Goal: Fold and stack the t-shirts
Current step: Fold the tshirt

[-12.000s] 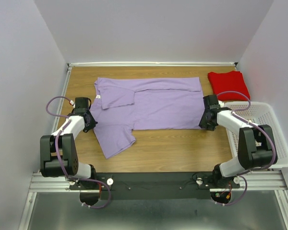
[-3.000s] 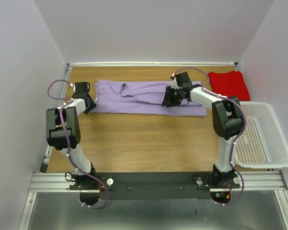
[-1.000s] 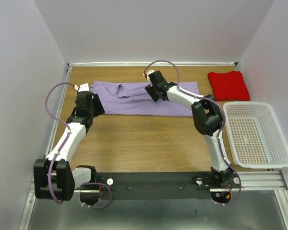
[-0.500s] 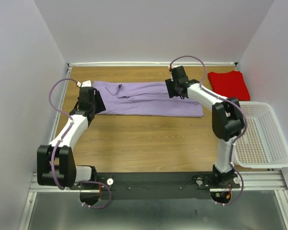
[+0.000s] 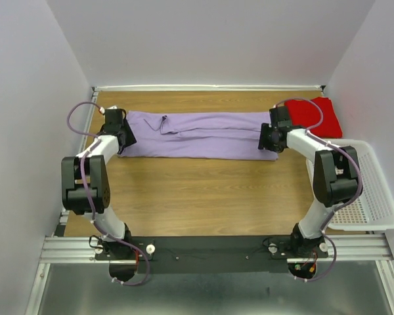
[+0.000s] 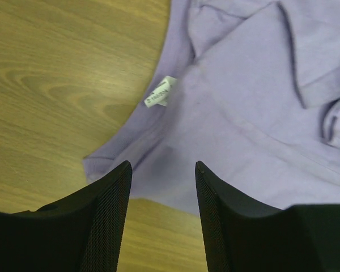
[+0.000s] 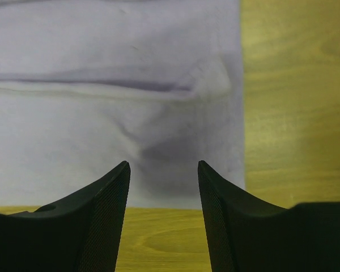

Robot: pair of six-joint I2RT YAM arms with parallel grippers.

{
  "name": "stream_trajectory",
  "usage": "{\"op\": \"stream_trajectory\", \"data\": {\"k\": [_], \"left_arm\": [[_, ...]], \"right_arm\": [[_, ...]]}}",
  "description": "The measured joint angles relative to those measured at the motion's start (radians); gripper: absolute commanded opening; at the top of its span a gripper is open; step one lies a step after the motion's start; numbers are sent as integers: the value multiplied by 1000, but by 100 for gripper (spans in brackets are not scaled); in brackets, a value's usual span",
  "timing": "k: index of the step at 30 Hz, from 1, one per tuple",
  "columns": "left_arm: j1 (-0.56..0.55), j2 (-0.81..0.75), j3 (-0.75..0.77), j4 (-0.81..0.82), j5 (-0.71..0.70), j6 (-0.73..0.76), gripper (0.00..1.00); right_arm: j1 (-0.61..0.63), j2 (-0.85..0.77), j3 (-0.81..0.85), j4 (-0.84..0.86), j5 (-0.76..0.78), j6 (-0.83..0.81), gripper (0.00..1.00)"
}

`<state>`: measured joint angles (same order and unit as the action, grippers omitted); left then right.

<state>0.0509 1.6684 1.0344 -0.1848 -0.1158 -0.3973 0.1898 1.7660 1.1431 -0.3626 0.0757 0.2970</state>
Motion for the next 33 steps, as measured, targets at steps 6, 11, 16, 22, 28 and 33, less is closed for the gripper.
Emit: {"op": "stream_trajectory", "data": {"k": [6, 11, 16, 22, 28, 33], "left_arm": [[30, 90, 5, -18, 19, -8, 56], [44, 93, -8, -11, 19, -7, 55], [90, 26, -92, 9, 24, -8, 55], [157, -193, -271, -71, 23, -8, 59], [158, -436, -268, -141, 35, -27, 67], [133, -483, -190, -115, 111, -74, 66]], "right_arm": [[-54, -9, -90, 18, -13, 41, 58], [-61, -58, -160, 55, -13, 73, 58], [-61, -145, -255, 50, -14, 126, 58], [-61, -264, -324, -103, -12, 158, 60], [-43, -377, -266, -226, -21, 122, 61], [127, -384, -104, -214, -26, 68, 60]]}}
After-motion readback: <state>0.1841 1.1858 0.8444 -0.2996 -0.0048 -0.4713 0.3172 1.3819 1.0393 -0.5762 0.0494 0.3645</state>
